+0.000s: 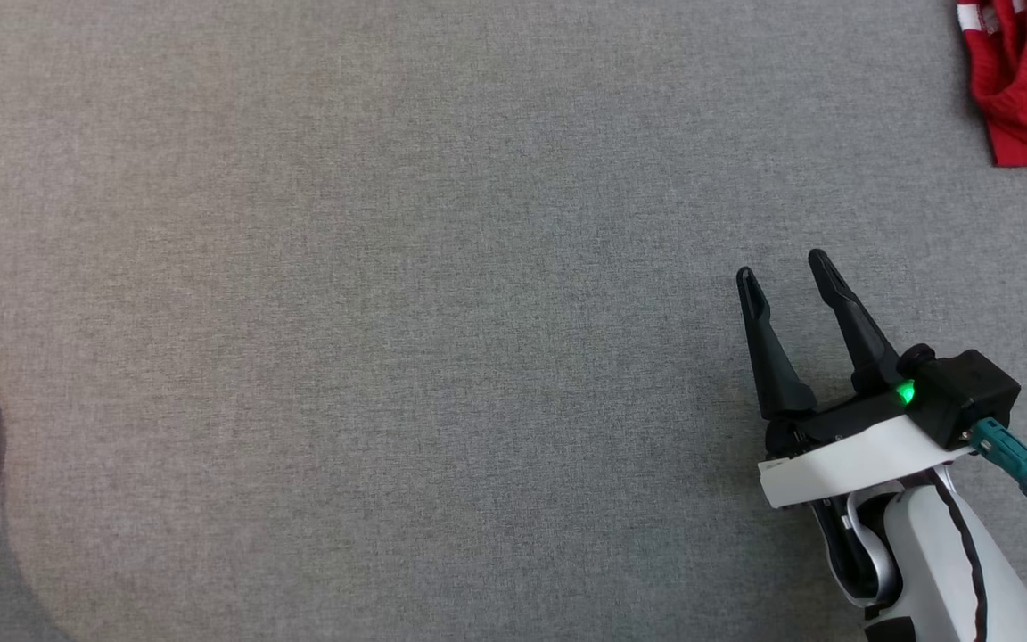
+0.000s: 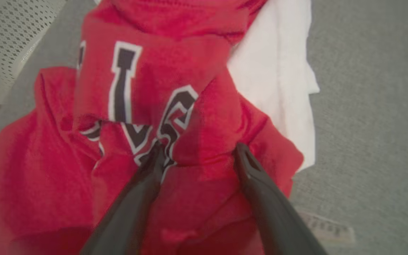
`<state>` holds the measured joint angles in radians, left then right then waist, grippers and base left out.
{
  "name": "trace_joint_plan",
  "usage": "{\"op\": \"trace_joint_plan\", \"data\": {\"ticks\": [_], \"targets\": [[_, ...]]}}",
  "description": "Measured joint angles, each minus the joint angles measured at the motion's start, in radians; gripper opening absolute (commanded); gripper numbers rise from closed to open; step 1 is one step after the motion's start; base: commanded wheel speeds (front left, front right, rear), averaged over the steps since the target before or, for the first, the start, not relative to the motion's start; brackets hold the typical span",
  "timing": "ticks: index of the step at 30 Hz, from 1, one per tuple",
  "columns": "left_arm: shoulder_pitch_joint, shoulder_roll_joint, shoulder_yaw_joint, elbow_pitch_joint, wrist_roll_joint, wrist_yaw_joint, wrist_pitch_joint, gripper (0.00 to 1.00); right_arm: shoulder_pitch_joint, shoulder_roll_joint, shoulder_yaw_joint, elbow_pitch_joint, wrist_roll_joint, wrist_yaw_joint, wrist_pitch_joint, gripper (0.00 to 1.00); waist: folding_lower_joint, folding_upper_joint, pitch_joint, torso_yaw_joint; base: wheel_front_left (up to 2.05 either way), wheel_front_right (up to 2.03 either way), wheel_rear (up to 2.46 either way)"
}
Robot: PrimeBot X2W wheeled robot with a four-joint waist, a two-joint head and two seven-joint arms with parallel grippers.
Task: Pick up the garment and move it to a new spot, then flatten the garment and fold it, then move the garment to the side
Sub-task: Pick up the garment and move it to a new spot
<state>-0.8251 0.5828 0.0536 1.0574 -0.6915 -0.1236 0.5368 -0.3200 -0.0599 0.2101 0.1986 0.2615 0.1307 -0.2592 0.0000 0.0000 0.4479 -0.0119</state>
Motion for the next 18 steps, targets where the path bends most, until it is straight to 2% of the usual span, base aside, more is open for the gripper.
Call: {"op": "trace_joint_plan", "data": {"ticks": [3,4,5,6,7,8,18], "targets": [[-0.004,0.012,-0.010,0.020,-0.017,-0.005,0.041,1.00,0.000,0.001,-0.004,-0.001,-0.003,0.000,0.000,1.00,0.0000,0.0000,0.006,-0.005,0.00,0.00,0.00],[-0.005,0.013,-0.015,0.023,-0.023,-0.006,0.048,0.87,0.000,0.002,-0.005,-0.001,-0.004,0.000,0.000,1.00,0.0000,0.0000,0.007,-0.004,0.00,0.00,0.00],[-0.005,0.013,-0.022,0.023,-0.027,-0.006,0.055,0.81,0.000,0.002,-0.006,-0.002,-0.006,0.000,0.000,1.00,0.0000,0.0000,0.007,-0.003,0.00,0.00,0.00],[-0.005,0.013,-0.028,0.019,-0.034,-0.006,0.059,0.47,-0.001,0.003,-0.007,-0.002,-0.007,0.000,0.000,1.00,0.0000,0.0000,0.007,-0.001,0.00,0.00,0.00],[-0.005,0.012,-0.032,0.013,-0.043,-0.006,0.058,0.27,-0.002,0.003,-0.007,-0.002,-0.007,0.000,0.000,1.00,0.0000,0.0000,0.008,0.001,0.00,0.00,0.00],[-0.005,0.012,-0.038,0.008,-0.049,-0.006,0.051,0.00,-0.002,0.003,-0.007,-0.002,-0.007,0.000,0.000,1.00,0.0000,0.0000,0.007,0.003,0.00,0.00,0.00],[0.004,0.027,-0.104,-0.040,-0.100,-0.006,-0.010,0.00,-0.004,0.005,-0.006,0.009,-0.010,0.000,0.000,1.00,0.0000,0.0000,-0.020,0.012,0.00,0.00,0.00]]}}
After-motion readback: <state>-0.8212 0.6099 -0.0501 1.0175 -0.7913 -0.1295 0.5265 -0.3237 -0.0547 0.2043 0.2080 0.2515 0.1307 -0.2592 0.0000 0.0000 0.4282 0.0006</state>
